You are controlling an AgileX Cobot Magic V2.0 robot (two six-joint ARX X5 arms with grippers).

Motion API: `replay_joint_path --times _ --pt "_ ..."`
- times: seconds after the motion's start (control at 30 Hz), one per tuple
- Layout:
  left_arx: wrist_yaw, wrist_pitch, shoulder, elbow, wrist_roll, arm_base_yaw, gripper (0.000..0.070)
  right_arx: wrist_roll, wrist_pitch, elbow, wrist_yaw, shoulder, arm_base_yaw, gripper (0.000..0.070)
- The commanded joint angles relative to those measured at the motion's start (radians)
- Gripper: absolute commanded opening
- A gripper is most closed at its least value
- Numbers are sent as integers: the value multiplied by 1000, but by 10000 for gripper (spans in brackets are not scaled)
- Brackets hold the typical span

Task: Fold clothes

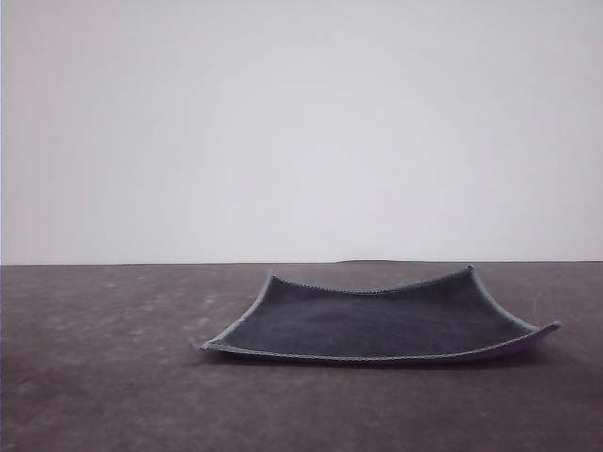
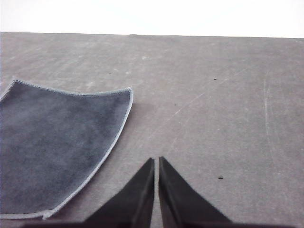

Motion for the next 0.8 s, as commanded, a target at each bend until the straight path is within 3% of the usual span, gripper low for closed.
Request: replay_joint_path --times 0.0,0.4,0.77 --pt "-5 -8 -1 -20 4 1 16 11 13 -9 1 -2 2 12" --pt "-5 -6 -1 -20 2 1 16 4 76 -9 1 -2 2 12" --pt "7 8 -1 -16 -110 1 16 35 29 -3 37 -1 2 12"
